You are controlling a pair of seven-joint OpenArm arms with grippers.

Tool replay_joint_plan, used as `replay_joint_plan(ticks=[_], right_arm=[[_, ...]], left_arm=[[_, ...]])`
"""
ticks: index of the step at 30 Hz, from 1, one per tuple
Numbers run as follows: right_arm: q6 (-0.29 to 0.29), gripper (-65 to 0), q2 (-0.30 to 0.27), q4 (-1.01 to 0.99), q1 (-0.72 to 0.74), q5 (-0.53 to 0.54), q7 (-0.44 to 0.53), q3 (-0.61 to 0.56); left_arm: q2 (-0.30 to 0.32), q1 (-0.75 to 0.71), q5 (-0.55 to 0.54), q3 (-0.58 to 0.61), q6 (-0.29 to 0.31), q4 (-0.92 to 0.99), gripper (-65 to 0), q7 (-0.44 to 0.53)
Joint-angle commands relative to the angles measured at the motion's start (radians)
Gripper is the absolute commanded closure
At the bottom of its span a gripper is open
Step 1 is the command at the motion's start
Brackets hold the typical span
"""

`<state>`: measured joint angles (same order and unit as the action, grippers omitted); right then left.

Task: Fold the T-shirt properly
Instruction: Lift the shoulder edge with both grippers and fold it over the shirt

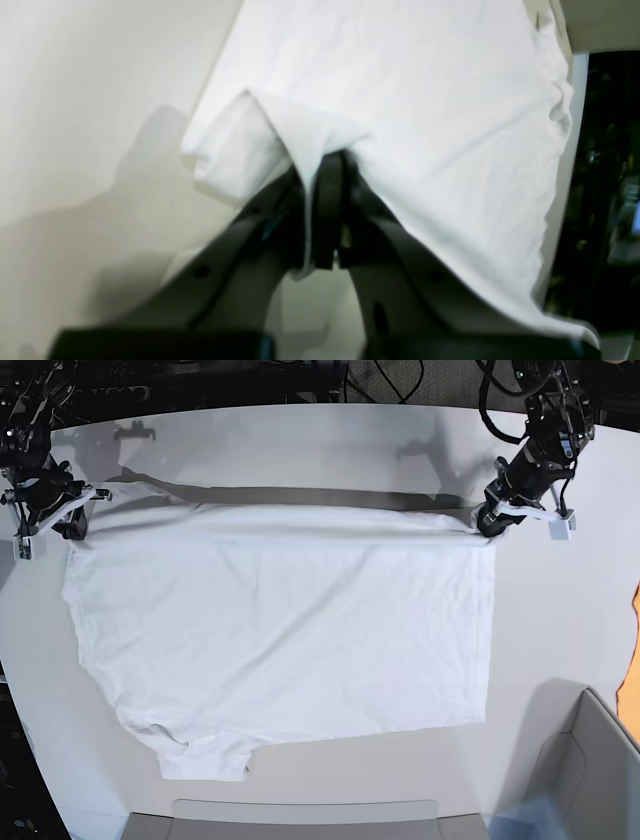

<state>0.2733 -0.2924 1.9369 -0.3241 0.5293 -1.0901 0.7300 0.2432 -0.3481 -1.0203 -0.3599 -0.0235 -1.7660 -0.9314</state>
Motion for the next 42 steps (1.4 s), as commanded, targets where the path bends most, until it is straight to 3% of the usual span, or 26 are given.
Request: replay_joint_plan(ticks=[1,8,12,18,26,31,36,42], right_arm=[[0.001,0.0,-0.026,-0.011,0.032,-0.018,0.017,-0.014],[-0.001,0.0,-0.047,-0.162,0.174,-0.053,0.02,-0.08],[-0.001,0.0,-0.06,-0.245,0.26,-0.131,0.023,-0.151],[-0.004,0.0,-0.083,-0.363,0.336,-0.2,0.141,-0.287],[-0.004,0.0,-0.083,-0.506,0.477,-0.206,0.181,-0.324],[-0.012,0.0,-0.115,-0.525,0.532,-0.208,0.216,-0.398],[-0.061,0.0,-0.115,-0.626,0.592,-0.208,0.273,-0.468],[-0.062,0.0,-0.106,-0.77,0.649,-0.208,0.367,-0.522]], left_arm=[[0.011,0.025,-0.018,-0.003,-0.006,0.01,0.0,0.013],[0.021,0.134,-0.016,-0.004,-0.008,0.108,0.0,0.016],[0.045,0.217,-0.016,0.006,-0.008,0.196,0.0,0.013],[0.049,0.335,-0.016,0.006,-0.008,0.314,0.0,0.013],[0.049,0.482,0.209,0.088,-0.008,0.375,0.0,0.005],[0.048,0.531,0.344,0.123,-0.01,0.377,0.0,0.005],[0.048,0.553,0.393,0.123,-0.008,0.395,0.0,0.016],[0.046,0.593,0.393,0.124,-0.006,0.501,0.0,0.019]])
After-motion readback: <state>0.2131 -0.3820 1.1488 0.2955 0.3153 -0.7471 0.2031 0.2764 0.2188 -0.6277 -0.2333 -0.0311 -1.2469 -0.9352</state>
